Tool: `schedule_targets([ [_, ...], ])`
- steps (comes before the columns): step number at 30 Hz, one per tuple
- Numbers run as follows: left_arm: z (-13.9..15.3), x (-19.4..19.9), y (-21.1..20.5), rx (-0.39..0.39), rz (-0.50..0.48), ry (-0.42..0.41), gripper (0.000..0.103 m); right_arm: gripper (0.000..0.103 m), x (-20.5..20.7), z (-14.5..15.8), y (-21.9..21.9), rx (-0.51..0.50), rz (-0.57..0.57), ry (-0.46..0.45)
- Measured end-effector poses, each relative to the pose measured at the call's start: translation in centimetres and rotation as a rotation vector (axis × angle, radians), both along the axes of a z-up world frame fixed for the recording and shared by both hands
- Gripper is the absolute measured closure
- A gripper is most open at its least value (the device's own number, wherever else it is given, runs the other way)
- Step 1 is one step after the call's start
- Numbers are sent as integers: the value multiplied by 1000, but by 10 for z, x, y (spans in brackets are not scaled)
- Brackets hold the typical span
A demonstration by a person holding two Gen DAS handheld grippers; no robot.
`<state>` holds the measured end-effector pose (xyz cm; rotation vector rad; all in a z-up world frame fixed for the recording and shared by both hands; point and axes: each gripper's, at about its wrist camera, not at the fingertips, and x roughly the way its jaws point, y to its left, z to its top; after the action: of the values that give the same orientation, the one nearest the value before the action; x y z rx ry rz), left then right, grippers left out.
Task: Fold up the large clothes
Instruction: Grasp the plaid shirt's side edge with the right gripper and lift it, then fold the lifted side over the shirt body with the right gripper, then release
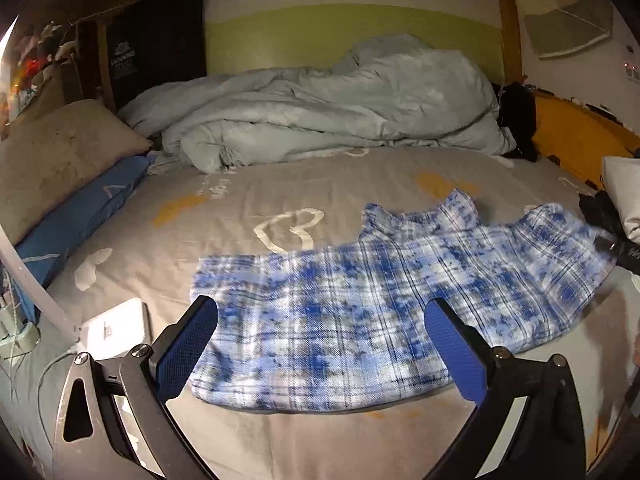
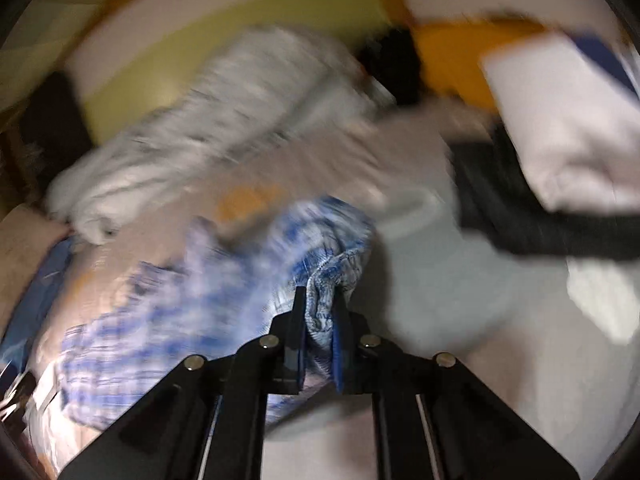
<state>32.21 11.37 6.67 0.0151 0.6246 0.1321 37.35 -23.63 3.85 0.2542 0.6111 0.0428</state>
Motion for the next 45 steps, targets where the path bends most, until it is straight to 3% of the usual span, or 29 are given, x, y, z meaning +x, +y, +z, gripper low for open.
schedule_targets([
  [4,10,-2,4,32,50,-41,0,94,-4,12,42,44,179,-58],
  [10,20,-6,19,-17,63,-62,0,94,2,-18,109,-1,333,10],
  [15,22,-6,28,-28,75,-59,0,94,-3,-47,137,-29,477,87],
  [18,21,-3,32,-55,80,-52,0,94,4,-60,132,38,481,146],
  [21,20,-1,33,-70,73,-43,0,91,-1,-56,137,-21,496,129],
  [27,24,-1,36,-35,86,-53,0,87,0,-57,137,39,517,167],
  [35,19,4,49,-108,84,-5,0,86,-8,-52,137,-7,537,160],
  [40,12,7,55,-122,115,16,0,80,-16,-43,147,-93,564,164],
  [45,7,6,58,-125,116,39,0,71,-25,-30,143,-66,588,139],
])
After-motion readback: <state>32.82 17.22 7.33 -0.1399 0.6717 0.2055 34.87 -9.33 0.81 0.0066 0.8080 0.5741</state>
